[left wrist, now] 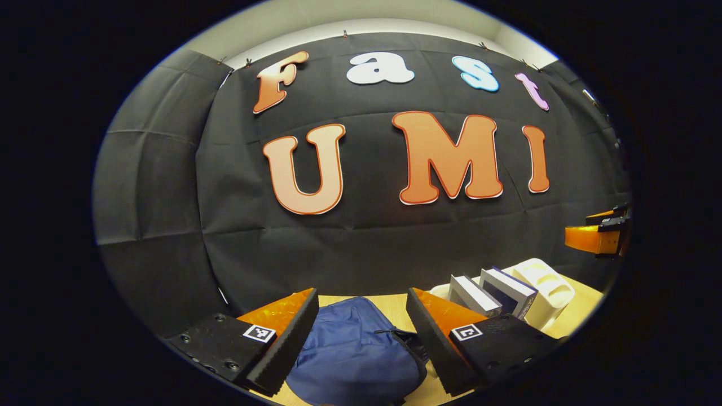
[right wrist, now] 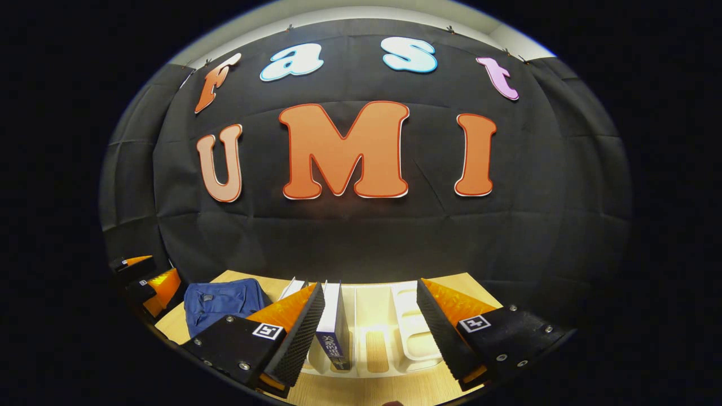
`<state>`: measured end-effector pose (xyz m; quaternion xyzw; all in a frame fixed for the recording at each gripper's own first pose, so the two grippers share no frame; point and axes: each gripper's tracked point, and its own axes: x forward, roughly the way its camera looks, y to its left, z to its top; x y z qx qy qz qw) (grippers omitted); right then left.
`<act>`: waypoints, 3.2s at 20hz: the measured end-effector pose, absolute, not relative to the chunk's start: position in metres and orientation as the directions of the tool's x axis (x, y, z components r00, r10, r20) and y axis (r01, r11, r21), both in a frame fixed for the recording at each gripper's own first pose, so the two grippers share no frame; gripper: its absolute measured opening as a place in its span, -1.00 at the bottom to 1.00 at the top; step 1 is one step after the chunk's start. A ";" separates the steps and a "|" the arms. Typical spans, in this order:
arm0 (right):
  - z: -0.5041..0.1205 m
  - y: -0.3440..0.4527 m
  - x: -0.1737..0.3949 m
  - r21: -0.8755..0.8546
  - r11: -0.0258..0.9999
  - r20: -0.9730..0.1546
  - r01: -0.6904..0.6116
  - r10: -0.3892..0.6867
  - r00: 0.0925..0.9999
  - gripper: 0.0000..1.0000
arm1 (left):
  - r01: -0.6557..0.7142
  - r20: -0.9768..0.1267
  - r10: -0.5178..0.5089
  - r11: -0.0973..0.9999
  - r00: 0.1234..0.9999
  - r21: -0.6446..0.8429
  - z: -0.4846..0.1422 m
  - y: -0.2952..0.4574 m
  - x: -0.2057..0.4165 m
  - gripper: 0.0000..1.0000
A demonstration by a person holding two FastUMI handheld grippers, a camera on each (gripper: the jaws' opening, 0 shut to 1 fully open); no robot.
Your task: Open the schoolbag, grab two books from the bookshelf and put them into the schoolbag.
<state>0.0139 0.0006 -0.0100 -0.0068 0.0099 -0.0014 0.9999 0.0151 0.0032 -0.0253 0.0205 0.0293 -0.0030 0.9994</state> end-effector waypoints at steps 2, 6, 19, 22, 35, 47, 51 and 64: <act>-0.015 -0.001 0.013 -0.008 1.000 -0.033 0.007 -0.007 0.999 0.95 | 0.013 -0.074 -0.009 0.998 0.997 0.060 -0.032 0.001 0.014 0.93; -0.025 -0.008 0.008 0.001 1.000 -0.050 0.014 -0.014 0.999 0.95 | 0.027 -0.130 -0.010 0.991 0.991 0.133 -0.060 -0.001 0.006 0.93; -0.058 -0.037 -0.003 -0.013 0.999 -0.134 0.033 -0.034 0.990 0.95 | 0.193 -0.301 -0.016 0.800 0.954 0.568 -0.178 -0.052 -0.041 0.90; -0.065 -0.046 -0.005 -0.019 0.999 -0.156 0.034 -0.037 0.987 0.95 | 0.271 -0.370 -0.032 0.740 0.929 0.616 -0.216 -0.068 -0.050 0.90; -0.077 -0.091 -0.003 -0.037 0.998 -0.197 0.046 -0.052 0.979 0.94 | 0.362 -0.559 0.149 0.622 0.816 0.694 -0.312 -0.044 -0.046 0.94; -0.084 -0.085 0.007 -0.025 1.000 -0.220 -0.008 0.002 0.976 0.95 | 0.352 -0.608 0.185 0.673 0.772 0.651 -0.304 -0.026 -0.033 0.89; -0.083 -0.093 0.011 -0.012 1.000 -0.221 0.003 -0.005 0.975 0.95 | 0.356 -0.617 0.183 0.678 0.765 0.643 -0.313 -0.034 -0.031 -0.08; -0.081 -0.083 0.023 0.016 0.998 -0.220 -0.062 0.064 0.973 0.95 | 0.541 -0.784 0.066 0.687 0.617 0.484 -0.321 -0.037 -0.036 -0.99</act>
